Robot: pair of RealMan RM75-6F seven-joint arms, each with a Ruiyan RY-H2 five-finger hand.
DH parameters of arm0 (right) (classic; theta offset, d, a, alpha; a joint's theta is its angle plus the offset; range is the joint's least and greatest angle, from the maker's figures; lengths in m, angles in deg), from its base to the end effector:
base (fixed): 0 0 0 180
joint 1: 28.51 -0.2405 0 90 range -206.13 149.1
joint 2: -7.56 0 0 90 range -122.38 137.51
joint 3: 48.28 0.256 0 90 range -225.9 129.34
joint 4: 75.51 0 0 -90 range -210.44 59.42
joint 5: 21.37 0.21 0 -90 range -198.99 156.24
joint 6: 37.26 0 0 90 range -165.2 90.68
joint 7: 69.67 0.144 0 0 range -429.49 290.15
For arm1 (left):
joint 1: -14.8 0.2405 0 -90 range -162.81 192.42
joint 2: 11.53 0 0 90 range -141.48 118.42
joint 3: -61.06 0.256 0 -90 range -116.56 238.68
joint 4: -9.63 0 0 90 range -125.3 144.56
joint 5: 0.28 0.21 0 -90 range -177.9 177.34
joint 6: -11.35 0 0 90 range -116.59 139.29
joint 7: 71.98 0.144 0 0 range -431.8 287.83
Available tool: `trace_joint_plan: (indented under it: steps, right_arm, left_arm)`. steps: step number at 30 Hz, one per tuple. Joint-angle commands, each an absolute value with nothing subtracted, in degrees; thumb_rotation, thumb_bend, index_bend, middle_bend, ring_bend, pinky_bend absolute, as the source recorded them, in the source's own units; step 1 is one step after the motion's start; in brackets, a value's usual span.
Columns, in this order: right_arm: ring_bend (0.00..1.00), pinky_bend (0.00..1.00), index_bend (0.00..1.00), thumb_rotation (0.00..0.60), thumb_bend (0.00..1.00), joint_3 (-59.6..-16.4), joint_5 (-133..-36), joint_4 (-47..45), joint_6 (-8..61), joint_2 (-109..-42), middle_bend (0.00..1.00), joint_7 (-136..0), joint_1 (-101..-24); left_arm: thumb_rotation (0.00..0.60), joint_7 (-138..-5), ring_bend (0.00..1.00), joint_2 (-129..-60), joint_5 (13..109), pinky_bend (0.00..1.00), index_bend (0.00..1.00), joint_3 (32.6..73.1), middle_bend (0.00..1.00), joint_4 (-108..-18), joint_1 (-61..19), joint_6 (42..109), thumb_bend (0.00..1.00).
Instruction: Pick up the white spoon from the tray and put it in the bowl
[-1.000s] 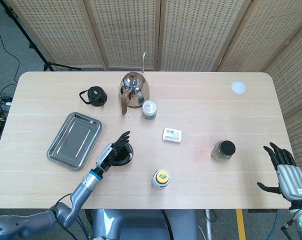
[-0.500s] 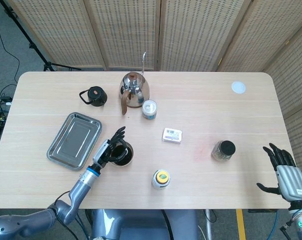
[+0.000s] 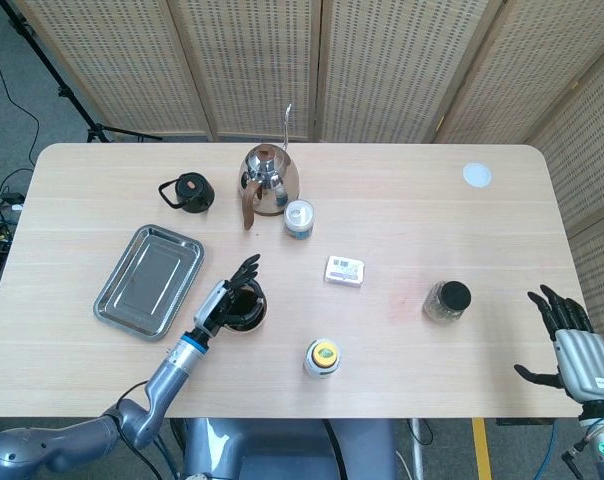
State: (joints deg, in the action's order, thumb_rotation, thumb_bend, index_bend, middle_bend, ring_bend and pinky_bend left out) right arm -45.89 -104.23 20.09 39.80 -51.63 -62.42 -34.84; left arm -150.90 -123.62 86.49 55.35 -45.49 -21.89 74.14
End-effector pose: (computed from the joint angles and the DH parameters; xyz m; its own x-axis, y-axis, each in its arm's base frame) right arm -0.3172 -0.1854 0.1650 0.2940 -0.1335 0.9464 -0.9528 0.0373 0.3012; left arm -0.1598 0.3053 -0.1104 -0.7622 0.5209 0.3844 0.5083 0.1137 0.8537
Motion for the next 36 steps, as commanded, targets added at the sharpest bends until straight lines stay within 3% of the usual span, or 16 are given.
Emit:
trace_joint_plan:
  steps: [1, 17, 36]
  right_arm:
    - [0.00, 0.00, 0.04, 0.600, 0.00, -45.90, -104.26, 20.11, 39.84, -51.59, 0.00, -62.37, -34.82]
    - [0.00, 0.00, 0.04, 0.600, 0.00, -46.13, -104.64, 20.12, 39.85, -51.78, 0.00, -62.74, -34.81]
    - [0.00, 0.00, 0.04, 0.600, 0.00, -45.94, -104.13, 19.83, 39.65, -51.88, 0.00, -62.66, -34.87]
  left_arm:
    - [0.600, -150.79, 0.00, -123.58, 86.61, 0.00, 0.68, 55.56, 0.00, -46.13, -21.98, 73.97, 0.50]
    - [0.600, -153.45, 0.00, -122.04, 86.77, 0.00, 0.68, 57.04, 0.00, -46.64, -19.49, 76.15, 0.50]
    - [0.600, -153.50, 0.00, -123.80, 86.15, 0.00, 0.68, 54.76, 0.00, -44.28, -21.90, 74.34, 0.50]
